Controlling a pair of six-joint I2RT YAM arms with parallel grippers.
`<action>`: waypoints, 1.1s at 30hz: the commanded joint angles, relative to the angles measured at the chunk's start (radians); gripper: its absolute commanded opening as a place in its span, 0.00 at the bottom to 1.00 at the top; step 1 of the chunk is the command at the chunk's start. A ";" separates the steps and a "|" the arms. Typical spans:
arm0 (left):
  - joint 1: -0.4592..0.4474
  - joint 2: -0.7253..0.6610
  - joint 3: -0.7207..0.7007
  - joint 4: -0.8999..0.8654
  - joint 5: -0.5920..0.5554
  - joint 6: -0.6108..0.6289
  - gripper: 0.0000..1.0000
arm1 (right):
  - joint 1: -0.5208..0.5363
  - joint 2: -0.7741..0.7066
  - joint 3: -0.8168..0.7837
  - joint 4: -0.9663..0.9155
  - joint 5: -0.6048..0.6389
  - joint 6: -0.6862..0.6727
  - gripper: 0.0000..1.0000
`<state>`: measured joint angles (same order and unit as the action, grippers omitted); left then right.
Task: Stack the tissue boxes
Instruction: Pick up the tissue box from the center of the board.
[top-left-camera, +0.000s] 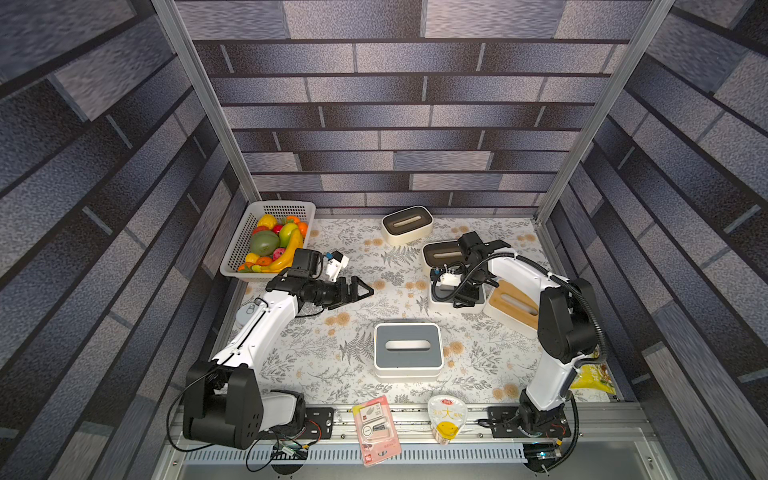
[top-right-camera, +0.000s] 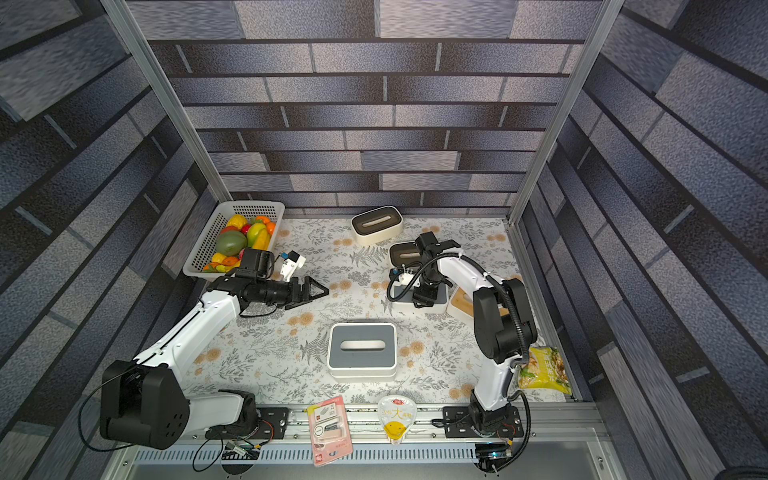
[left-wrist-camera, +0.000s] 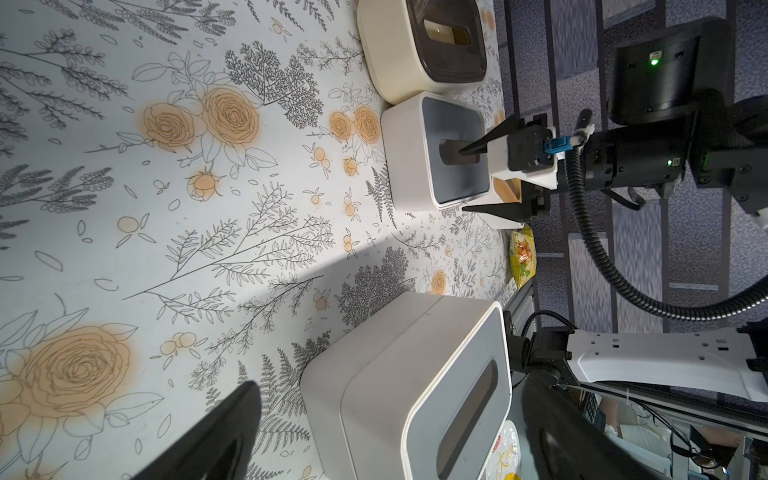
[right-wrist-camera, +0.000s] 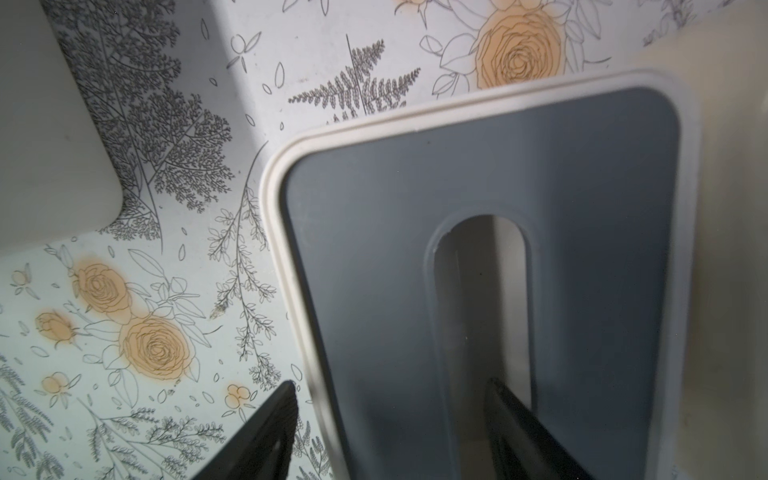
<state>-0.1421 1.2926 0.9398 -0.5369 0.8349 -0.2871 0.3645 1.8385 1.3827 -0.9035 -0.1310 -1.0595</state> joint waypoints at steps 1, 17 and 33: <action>0.007 0.007 0.013 0.018 0.025 0.022 1.00 | 0.010 0.027 0.033 -0.045 -0.018 -0.004 0.71; 0.007 0.016 0.011 0.017 0.024 0.014 1.00 | 0.030 0.057 0.041 -0.059 0.000 -0.005 0.65; 0.000 0.015 0.013 0.001 0.001 0.021 1.00 | 0.061 0.032 0.059 -0.093 -0.030 -0.020 0.48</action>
<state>-0.1421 1.3102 0.9398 -0.5274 0.8402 -0.2874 0.4103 1.8828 1.4170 -0.9524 -0.1318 -1.0641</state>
